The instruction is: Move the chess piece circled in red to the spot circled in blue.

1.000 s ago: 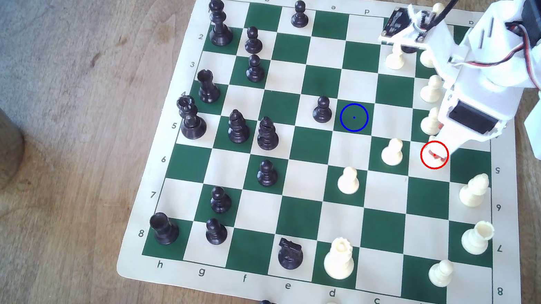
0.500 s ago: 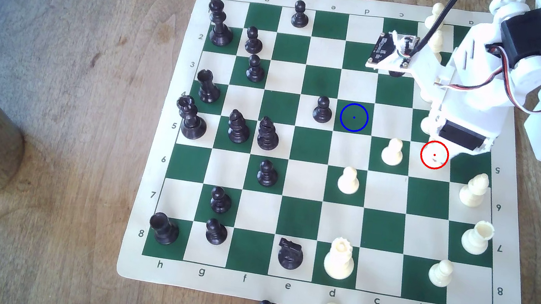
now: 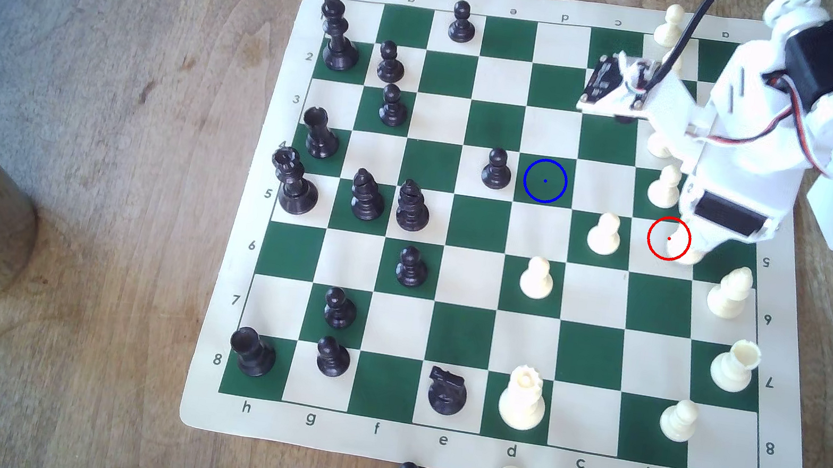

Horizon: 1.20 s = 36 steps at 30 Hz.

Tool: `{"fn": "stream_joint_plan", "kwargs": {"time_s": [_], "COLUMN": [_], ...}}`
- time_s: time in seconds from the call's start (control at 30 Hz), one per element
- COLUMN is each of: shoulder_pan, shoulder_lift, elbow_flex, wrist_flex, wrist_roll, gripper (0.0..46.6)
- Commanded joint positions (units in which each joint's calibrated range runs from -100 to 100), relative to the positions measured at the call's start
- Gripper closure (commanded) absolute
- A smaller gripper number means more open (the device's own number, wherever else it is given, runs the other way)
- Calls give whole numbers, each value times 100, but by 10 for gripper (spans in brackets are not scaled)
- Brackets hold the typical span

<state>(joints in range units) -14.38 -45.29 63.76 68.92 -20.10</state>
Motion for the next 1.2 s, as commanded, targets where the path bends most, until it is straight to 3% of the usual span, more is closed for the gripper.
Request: {"fn": "stream_joint_plan", "kwargs": {"time_s": [0.0, 0.23, 0.63, 1.17], "shoulder_pan": [112, 566, 1215, 1489], "shoulder_lift": [-573, -132, 2364, 3637], "elbow_flex": [-1435, -3076, -3683, -3819], "wrist_flex": [716, 642, -521, -963], "wrist_roll": [15, 20, 244, 391], "gripper": [463, 464, 464, 464]}}
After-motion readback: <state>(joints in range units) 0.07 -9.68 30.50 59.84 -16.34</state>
